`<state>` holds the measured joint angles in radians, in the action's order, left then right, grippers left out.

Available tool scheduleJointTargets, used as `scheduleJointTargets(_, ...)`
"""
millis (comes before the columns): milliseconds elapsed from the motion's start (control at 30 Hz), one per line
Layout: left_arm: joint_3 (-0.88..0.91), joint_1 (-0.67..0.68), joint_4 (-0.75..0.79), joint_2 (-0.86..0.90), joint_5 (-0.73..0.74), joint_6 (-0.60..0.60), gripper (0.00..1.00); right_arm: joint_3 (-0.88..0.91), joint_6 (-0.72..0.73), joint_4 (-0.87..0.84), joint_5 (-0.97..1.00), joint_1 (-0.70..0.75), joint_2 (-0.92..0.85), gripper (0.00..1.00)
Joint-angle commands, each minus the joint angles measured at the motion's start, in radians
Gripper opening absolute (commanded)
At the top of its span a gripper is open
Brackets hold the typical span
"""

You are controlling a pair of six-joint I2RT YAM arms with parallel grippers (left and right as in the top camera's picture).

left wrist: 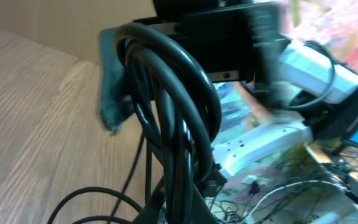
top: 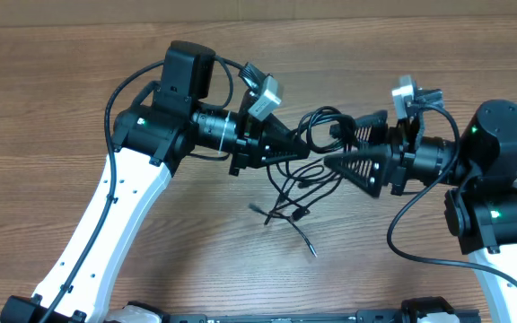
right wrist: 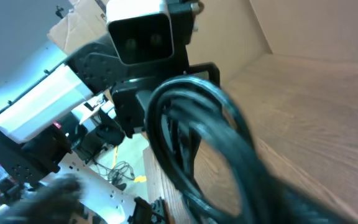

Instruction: Untangle cables

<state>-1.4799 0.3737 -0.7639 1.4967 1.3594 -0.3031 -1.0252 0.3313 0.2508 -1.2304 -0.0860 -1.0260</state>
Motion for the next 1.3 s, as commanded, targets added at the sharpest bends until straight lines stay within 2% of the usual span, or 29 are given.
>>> scheduleJointTargets(0, -0.013, 0.006, -0.003, 0.002, -0.081, -0.008, 0.04, -0.009, 0.002, 0.051, 0.014, -0.003, 0.003, 1.00)
scheduleJointTargets(100, -0.013, 0.006, -0.017, 0.002, -0.155, -0.014, 0.04, -0.009, 0.002, 0.093, 0.045, -0.003, 0.003, 1.00)
scheduleJointTargets(233, -0.013, 0.006, -0.080, 0.002, -0.352, -0.040, 0.04, -0.009, 0.003, 0.143, 0.136, -0.003, 0.003, 1.00)
scheduleJointTargets(333, -0.013, 0.006, -0.124, 0.001, -0.399, -0.080, 0.04, -0.009, 0.019, 0.179, 0.200, -0.003, 0.003, 1.00)
scheduleJointTargets(600, -0.013, 0.007, -0.171, 0.001, -0.397, -0.223, 0.04, -0.009, 0.024, 0.283, 0.383, -0.003, 0.003, 1.00)
scheduleJointTargets(800, -0.013, 0.007, -0.182, 0.001, -0.299, -0.314, 0.04, -0.009, -0.202, 0.303, 0.325, -0.004, 0.003, 1.00)
scheduleJointTargets(933, -0.013, 0.007, -0.190, 0.001, -0.255, -0.347, 0.04, -0.009, -0.347, 0.332, 0.324, -0.003, 0.003, 0.89)
scheduleJointTargets(1033, -0.013, 0.007, -0.205, 0.001, -0.253, -0.348, 0.04, -0.009, -0.427, 0.324, 0.325, -0.003, 0.003, 0.85)
scheduleJointTargets(1267, -0.013, 0.007, -0.217, 0.001, -0.259, -0.346, 0.04, -0.009, -0.472, 0.334, 0.366, -0.003, 0.003, 0.81)
